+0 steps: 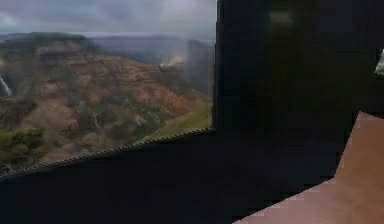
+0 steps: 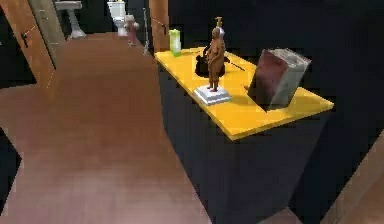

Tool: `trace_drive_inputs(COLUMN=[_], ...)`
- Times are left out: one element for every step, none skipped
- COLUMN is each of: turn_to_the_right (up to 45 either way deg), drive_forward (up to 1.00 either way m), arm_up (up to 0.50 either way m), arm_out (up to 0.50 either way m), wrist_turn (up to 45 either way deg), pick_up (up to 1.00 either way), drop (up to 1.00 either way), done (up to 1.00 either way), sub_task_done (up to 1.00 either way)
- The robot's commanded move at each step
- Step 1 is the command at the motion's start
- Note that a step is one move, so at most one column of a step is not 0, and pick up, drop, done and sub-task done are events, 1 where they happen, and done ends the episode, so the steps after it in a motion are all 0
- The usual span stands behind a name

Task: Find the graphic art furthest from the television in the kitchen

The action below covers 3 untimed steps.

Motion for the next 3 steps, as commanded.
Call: trace_drive_inputs(turn_to_the_right=[-45.0,-24.0,0.0], drive_forward=[0.00,0.00,0.20], arm_up=[0.00,0.00,0.00], arm_out=[0.00,0.00,0.00], wrist_turn=[0.0,0.0,0.0], pick_up=[0.00,0.00,0.00], drop=[0.00,0.00,0.00], done=[0.00,0.00,0.00], sub_task_done=[0.00,0.00,0.00])
